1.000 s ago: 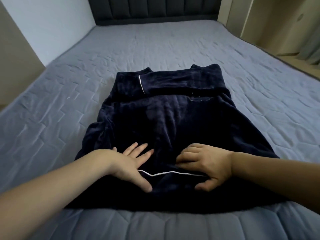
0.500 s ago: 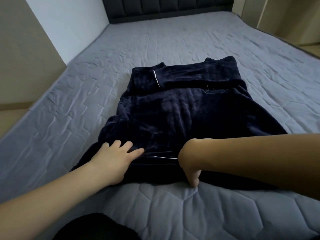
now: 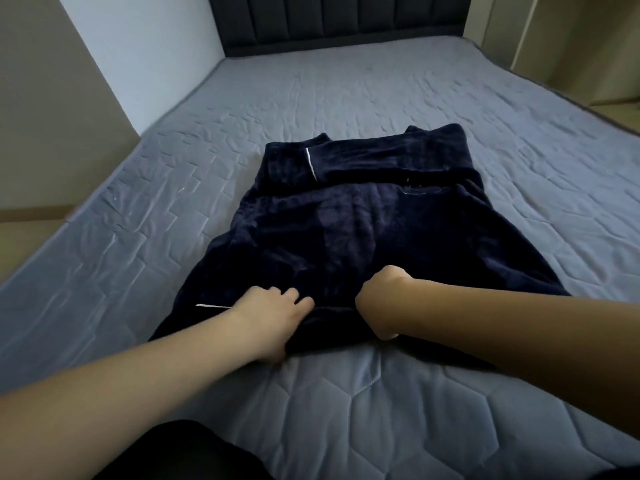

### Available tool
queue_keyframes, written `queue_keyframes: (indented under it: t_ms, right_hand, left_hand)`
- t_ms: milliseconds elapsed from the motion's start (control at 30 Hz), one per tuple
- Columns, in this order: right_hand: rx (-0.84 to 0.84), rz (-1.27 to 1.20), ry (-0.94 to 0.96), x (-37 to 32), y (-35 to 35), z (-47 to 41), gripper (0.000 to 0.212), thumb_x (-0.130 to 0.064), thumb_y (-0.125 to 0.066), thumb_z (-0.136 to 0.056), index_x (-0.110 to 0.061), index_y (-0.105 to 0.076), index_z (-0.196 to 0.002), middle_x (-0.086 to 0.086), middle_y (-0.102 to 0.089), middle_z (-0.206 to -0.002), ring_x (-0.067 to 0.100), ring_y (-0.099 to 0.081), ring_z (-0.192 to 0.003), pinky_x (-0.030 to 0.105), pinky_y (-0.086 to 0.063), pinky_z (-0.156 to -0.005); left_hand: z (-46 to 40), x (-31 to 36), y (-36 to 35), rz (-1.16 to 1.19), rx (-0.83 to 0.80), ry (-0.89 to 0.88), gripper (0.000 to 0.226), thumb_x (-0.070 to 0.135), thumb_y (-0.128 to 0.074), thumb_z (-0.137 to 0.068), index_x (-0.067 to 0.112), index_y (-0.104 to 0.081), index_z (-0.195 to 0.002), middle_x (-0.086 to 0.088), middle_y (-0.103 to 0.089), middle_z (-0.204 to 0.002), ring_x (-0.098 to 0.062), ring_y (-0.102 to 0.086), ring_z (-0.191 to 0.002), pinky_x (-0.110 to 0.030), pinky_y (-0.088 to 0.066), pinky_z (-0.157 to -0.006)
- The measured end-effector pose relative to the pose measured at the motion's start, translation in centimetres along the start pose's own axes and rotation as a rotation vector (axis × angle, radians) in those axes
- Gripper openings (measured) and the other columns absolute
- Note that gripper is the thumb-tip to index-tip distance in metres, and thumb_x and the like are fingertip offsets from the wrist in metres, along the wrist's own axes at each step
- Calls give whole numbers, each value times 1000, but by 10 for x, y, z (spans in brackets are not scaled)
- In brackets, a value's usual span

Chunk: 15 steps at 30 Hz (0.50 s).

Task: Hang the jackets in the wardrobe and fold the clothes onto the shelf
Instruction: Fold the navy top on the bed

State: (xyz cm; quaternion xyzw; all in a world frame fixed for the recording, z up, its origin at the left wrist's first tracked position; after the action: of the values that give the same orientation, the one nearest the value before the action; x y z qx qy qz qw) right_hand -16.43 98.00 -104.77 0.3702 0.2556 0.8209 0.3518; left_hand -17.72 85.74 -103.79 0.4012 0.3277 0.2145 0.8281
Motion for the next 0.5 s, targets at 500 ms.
queue_keyframes:
  t_ms: [500]
  right_hand:
    - [-112, -467, -639, 251, -64, 52, 73, -17, -55, -77, -30, -36, -146, 8, -46, -140, 35, -53, -118, 47, -46, -98]
  left_hand:
    - [-76, -149, 85, 49, -17, 576, 28, 18, -48, -85, 22, -58, -111, 1, -60, -105, -24, -60, -97, -39, -44, -82]
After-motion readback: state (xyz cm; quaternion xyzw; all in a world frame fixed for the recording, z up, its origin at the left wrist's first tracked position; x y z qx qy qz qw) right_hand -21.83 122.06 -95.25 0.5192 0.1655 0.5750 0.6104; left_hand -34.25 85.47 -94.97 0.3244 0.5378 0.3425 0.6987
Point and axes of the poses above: each hand's wrist, its own z-axis away from the middle knuckle, its own y-axis out of the back of the hand, x = y × z, the point moved 9 cm from there along -z, towards the middle knuckle
